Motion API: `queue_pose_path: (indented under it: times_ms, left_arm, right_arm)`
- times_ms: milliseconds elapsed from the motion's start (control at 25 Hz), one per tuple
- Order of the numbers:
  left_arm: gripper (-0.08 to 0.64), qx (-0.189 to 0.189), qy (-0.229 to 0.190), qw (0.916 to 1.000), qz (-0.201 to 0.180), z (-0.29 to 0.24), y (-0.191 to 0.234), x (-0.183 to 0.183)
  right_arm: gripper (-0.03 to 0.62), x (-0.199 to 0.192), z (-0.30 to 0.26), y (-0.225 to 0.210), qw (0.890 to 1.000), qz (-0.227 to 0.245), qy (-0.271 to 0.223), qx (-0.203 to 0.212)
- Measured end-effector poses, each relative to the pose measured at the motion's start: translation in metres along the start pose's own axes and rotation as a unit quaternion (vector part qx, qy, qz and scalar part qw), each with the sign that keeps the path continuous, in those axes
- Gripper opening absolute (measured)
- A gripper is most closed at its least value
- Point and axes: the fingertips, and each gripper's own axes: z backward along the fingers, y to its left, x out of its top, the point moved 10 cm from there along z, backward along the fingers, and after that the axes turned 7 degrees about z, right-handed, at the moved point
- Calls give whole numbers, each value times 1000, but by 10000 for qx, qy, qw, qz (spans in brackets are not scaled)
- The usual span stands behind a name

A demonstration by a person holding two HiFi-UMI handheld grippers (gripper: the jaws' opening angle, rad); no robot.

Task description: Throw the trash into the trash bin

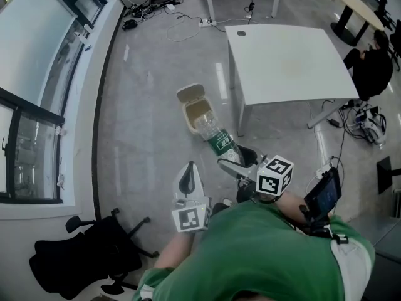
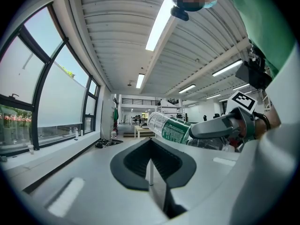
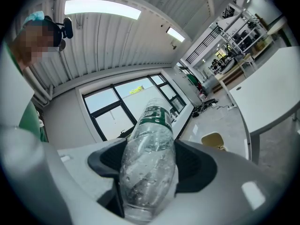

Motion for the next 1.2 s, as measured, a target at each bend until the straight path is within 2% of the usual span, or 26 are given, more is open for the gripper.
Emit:
queue_pose_path:
  times_ms: [320,480,920,1200]
  left_arm:
    - [5,179,-13,9997,-164,-73,2,12]
    - [5,295,69,9993,-235,-128,-1,27]
    - [5,428,371,9979,-299,-150,7,5]
    - [5,373,546,9977,-160,-184,58,1]
  right_arm:
    - [321,43,-35,-61,9997,10,36,230]
    - [321,74,-55,-105,9993,-114,126,347]
    - [321,57,-75,-143,9975,-362,507,324]
    - [321,53,-125,-159,9967,-414,700,10]
